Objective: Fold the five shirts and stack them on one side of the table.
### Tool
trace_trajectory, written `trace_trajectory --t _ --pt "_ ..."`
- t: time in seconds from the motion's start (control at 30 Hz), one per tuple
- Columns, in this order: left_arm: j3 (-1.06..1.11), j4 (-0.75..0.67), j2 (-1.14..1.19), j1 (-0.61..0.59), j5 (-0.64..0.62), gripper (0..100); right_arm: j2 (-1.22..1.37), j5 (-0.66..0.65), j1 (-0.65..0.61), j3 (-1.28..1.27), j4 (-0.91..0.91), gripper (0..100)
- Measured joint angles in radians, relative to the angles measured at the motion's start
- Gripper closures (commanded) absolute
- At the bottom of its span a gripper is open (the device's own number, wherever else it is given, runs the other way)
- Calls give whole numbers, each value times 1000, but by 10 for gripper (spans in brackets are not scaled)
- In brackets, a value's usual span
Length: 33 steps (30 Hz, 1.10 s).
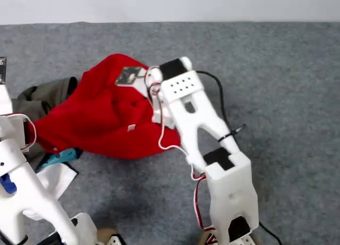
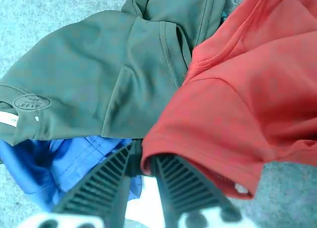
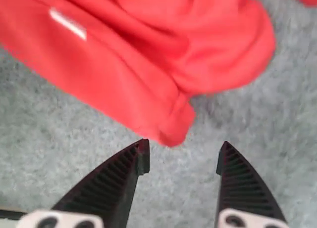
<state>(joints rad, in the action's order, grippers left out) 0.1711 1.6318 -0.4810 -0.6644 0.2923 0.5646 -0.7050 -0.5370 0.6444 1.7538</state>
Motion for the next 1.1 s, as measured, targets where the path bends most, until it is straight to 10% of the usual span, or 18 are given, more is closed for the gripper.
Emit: trace_trajectory --t 1.1 --pt "0 0 0 6 0 994 17 -3 3 164 0 988"
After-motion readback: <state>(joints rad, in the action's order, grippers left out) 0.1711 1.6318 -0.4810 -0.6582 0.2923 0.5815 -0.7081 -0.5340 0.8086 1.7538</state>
